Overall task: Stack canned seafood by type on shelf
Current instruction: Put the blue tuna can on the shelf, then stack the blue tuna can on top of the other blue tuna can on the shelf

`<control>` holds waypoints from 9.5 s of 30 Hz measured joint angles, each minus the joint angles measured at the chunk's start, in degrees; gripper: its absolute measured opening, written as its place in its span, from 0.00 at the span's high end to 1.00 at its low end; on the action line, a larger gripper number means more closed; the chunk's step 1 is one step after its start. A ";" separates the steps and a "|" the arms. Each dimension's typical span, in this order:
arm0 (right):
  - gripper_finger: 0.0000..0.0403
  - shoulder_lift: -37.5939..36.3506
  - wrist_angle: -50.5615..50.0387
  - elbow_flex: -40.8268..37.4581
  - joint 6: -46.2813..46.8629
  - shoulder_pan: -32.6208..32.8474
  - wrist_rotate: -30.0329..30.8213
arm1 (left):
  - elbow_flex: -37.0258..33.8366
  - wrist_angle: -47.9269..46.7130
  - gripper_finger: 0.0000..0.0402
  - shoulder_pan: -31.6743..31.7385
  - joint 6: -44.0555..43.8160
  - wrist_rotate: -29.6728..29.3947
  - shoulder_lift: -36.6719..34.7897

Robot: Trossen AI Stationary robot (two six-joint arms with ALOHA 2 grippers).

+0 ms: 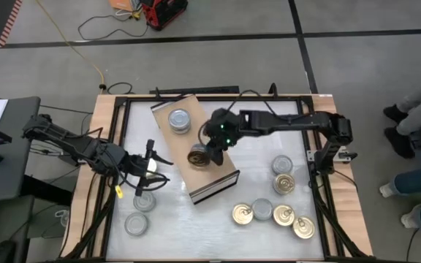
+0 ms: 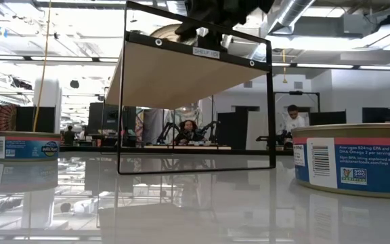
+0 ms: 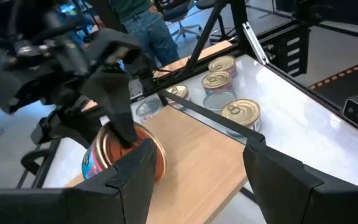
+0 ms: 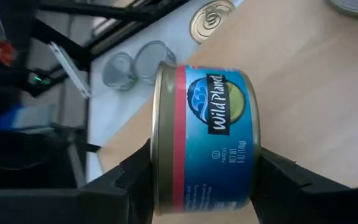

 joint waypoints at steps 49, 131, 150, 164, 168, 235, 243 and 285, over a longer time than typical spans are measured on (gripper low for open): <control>0.25 -9.72 -12.72 -1.22 -11.54 0.54 14.77 | 0.00 -26.71 0.37 -3.53 -21.65 -6.99 1.75; 0.25 -16.00 7.51 -14.73 -13.79 17.59 48.74 | 9.20 -19.80 0.63 -26.97 -48.28 -9.39 24.04; 0.25 -16.00 7.26 -14.73 -4.20 15.06 48.26 | 25.44 -20.48 0.20 -30.31 -27.56 -2.56 47.91; 0.25 -16.00 7.02 -14.73 -6.76 17.38 44.37 | 25.44 -19.86 0.26 -25.96 -17.70 1.87 49.31; 0.25 -16.00 6.91 -14.73 -6.74 17.22 44.37 | 25.44 -21.36 0.26 -24.14 -14.86 7.11 49.31; 0.25 -16.02 12.40 -14.69 -11.75 20.04 38.23 | 29.29 -28.74 0.53 -2.80 -19.71 -1.08 21.94; 0.25 -16.02 11.92 -14.69 -11.24 16.61 33.47 | 29.29 -21.12 0.53 9.17 -27.15 -3.81 21.08; 0.25 -18.40 10.44 -14.73 -11.42 4.42 15.02 | 29.38 -19.34 0.50 30.14 -45.19 24.88 30.53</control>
